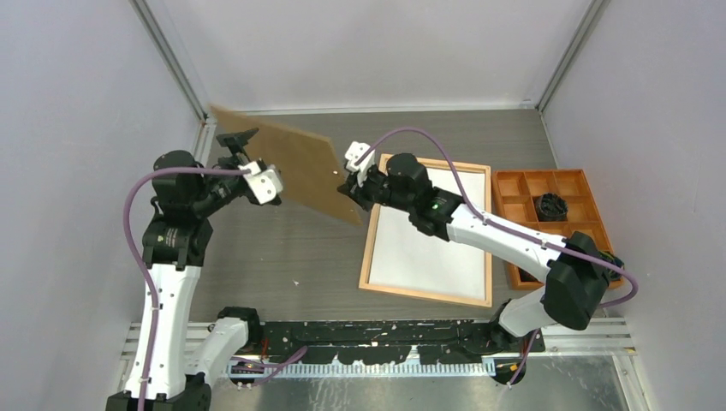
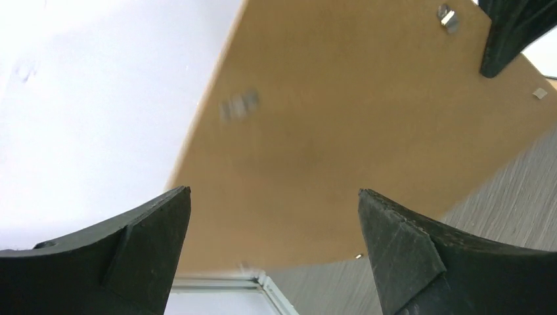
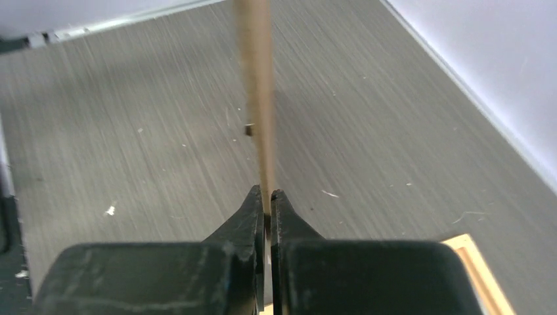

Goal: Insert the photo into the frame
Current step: Turn over the photo frame item at the center of the board.

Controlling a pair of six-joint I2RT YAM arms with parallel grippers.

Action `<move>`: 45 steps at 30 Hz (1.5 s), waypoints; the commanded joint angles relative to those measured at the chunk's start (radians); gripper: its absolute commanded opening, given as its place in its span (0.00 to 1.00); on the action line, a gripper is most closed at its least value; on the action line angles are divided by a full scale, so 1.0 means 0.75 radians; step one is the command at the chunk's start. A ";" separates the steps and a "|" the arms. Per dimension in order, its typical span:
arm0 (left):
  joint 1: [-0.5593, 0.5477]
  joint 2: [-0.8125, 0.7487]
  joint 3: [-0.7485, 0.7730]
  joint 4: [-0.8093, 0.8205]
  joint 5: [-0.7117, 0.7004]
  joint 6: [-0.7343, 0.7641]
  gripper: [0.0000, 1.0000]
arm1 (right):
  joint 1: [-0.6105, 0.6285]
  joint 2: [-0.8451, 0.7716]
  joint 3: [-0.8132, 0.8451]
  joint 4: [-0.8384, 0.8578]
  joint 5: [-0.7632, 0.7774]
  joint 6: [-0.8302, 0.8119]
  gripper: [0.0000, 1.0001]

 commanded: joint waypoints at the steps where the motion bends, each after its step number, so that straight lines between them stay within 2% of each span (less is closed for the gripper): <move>1: 0.025 0.018 0.052 0.085 -0.097 -0.270 1.00 | -0.069 -0.050 0.025 0.081 -0.084 0.336 0.01; 10: 0.233 0.107 0.137 -0.029 0.058 -0.330 1.00 | -0.070 -0.107 -0.137 0.159 -0.039 0.348 0.01; 13: 0.443 0.235 0.225 -0.192 0.272 -0.337 1.00 | -0.070 -0.131 -0.172 0.192 -0.013 0.353 0.01; 15: 0.587 0.371 0.301 -0.324 0.402 -0.248 1.00 | -0.070 -0.141 -0.186 0.201 -0.018 0.351 0.01; 19: 0.708 0.694 0.497 -0.852 0.554 0.154 0.97 | -0.071 -0.165 -0.209 0.227 -0.043 0.361 0.01; 21: 0.708 0.800 0.538 -0.981 0.594 0.249 0.97 | -0.070 -0.177 -0.216 0.235 -0.065 0.367 0.01; 23: 0.690 0.868 0.535 -0.942 0.613 0.196 0.95 | -0.068 -0.184 -0.221 0.239 -0.065 0.384 0.01; 27: 0.613 0.918 0.427 -0.632 0.556 0.017 0.94 | -0.069 -0.201 -0.244 0.266 -0.079 0.432 0.01; 31: 0.503 0.954 0.360 -0.419 0.484 -0.157 0.95 | -0.068 -0.205 -0.251 0.276 -0.082 0.514 0.01; 35: 0.393 1.014 0.404 -0.501 0.455 -0.135 0.94 | -0.119 -0.244 -0.205 0.210 -0.099 0.733 0.01; 41: 0.342 1.065 0.372 -0.453 0.440 -0.184 0.93 | -0.286 -0.293 -0.169 0.179 -0.324 1.039 0.01; 45: 0.325 1.130 0.449 -0.651 0.463 -0.041 0.92 | -0.340 -0.304 -0.210 0.189 -0.333 1.099 0.01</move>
